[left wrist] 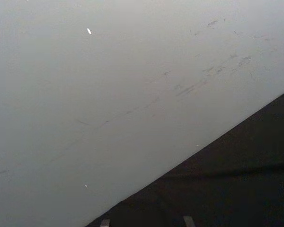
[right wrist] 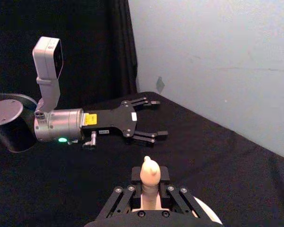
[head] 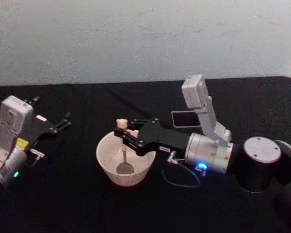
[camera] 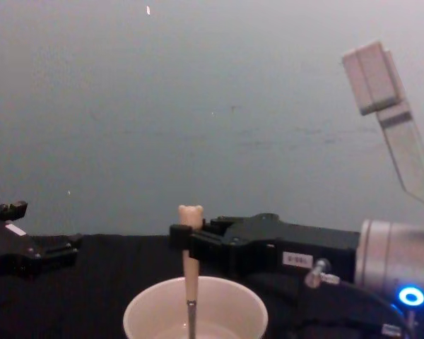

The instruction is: Pick up the stirring spoon with one hand, stir inside the cup, then place it back in its original position.

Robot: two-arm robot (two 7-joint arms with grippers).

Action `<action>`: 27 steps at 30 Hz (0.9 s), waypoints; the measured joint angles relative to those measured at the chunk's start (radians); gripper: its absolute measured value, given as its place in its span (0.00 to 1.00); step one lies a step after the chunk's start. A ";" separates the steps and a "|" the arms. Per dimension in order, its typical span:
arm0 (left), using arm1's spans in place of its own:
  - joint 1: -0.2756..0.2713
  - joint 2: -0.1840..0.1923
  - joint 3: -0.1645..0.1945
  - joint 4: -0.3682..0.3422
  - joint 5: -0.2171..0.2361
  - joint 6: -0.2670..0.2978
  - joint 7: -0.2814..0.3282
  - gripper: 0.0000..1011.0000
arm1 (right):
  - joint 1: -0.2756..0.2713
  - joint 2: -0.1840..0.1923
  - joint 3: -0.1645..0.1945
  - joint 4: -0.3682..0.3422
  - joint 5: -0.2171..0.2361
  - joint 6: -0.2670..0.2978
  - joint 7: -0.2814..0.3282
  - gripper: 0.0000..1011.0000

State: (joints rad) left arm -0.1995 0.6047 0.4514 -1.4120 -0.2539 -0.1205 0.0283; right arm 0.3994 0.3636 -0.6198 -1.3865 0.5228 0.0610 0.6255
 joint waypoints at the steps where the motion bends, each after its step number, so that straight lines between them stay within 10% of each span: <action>1: 0.000 0.000 0.000 0.000 0.000 0.000 0.000 0.99 | 0.003 -0.003 -0.002 0.003 -0.001 0.000 0.000 0.21; 27: 0.000 0.000 0.000 0.000 0.000 0.000 0.000 0.99 | 0.105 -0.095 0.014 0.157 -0.069 -0.025 -0.070 0.21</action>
State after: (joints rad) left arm -0.1995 0.6047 0.4514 -1.4120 -0.2539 -0.1205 0.0283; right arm 0.5044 0.2688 -0.6058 -1.2294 0.4537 0.0358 0.5559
